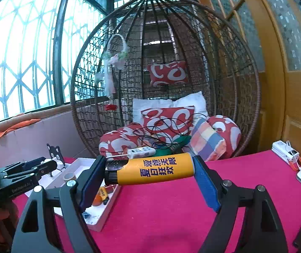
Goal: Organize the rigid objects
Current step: 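Carry the badge and yellow lighter over the white tray with both tools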
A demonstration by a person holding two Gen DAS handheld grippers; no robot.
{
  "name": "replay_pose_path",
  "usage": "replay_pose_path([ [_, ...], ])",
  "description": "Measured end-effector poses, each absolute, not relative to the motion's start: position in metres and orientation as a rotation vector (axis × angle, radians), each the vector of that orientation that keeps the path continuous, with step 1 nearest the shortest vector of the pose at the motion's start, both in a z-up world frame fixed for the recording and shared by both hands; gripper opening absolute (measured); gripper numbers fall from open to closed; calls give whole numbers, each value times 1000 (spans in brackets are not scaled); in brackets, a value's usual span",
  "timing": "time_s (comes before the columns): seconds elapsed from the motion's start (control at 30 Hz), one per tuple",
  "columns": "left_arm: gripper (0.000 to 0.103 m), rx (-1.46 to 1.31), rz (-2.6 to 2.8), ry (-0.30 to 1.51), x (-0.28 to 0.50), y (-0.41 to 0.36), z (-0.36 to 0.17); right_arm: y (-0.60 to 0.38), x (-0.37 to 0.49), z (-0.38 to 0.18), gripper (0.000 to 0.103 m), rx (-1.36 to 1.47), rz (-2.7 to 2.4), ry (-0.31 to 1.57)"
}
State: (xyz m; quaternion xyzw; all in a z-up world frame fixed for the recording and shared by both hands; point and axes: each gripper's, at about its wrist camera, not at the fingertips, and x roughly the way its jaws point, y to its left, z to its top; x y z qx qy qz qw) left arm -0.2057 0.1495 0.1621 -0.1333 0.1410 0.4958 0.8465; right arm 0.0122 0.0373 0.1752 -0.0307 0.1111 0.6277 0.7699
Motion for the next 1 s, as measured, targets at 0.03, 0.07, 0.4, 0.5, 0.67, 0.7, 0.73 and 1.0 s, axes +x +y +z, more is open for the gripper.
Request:
replay_pose_path([
  [0.03,45,-283,1049,294,-208,150,163,39,10,176,82,-70,1365,238],
  [0.07,45,-286,1054,292,-212,151,164,41,7,177,82,-74,1370,235],
  [0.4,45,-310,1094,269,-241,160,165,66,-15,181,82,-112,1424,234],
  [0.5,45,-322,1105,268,-250,164,162,73,-21,181,82,-123,1440,239],
  [0.67,45,-336,1129,274,-262,176,160,91,-33,182,82,-143,1473,248],
  [0.7,45,-336,1135,278,-264,180,159,96,-35,182,82,-149,1481,252],
  [0.73,45,-335,1139,283,-265,184,159,101,-39,182,82,-156,1489,257],
  [1.0,45,-490,1008,342,-256,260,148,170,-57,155,82,-221,1544,429],
])
